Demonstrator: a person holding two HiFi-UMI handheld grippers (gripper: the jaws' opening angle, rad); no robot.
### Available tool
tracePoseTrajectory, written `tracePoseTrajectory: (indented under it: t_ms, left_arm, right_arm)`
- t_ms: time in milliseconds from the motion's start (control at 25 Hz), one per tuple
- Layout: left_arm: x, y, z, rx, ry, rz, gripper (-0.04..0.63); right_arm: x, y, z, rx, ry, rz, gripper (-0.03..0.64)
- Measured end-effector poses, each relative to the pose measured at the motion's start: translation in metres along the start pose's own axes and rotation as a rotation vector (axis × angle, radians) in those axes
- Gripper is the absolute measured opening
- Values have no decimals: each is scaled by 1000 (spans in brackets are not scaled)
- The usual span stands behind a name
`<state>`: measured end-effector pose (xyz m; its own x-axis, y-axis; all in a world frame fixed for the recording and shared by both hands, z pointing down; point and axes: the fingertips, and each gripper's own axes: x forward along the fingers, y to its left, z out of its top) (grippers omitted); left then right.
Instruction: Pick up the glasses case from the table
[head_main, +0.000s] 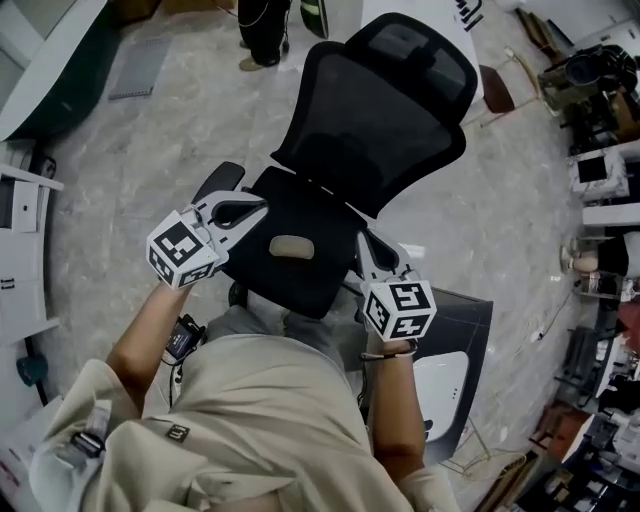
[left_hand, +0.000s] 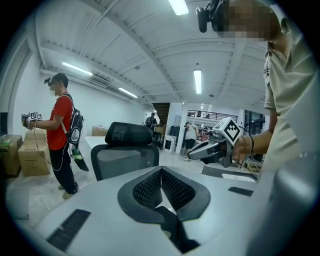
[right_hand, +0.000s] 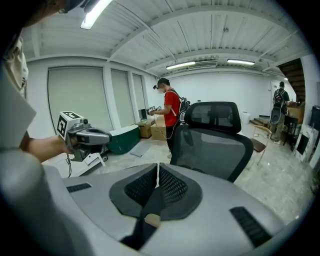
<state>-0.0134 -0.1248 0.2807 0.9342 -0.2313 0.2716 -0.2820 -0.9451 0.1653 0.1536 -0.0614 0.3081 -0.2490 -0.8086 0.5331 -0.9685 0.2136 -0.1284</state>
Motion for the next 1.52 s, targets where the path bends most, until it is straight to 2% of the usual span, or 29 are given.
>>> tracePoseTrajectory:
  t_ms: [440,840,1120,1520]
  left_arm:
    - [47,4,-42,-18,89,-43,17]
    - [70,10,-109,-69,194,-66,17]
    - [87,18,-165,-123,271,-82,17]
    - [111,29,-246,-205,371,-94,20]
  right_arm:
    - [44,-28,-45,29,96,52,28]
    - [88,-35,-107,59,196,111,29]
    - [122,-37,-149,54,269,152,58]
    - [169,-42,-218,23,363,238,142]
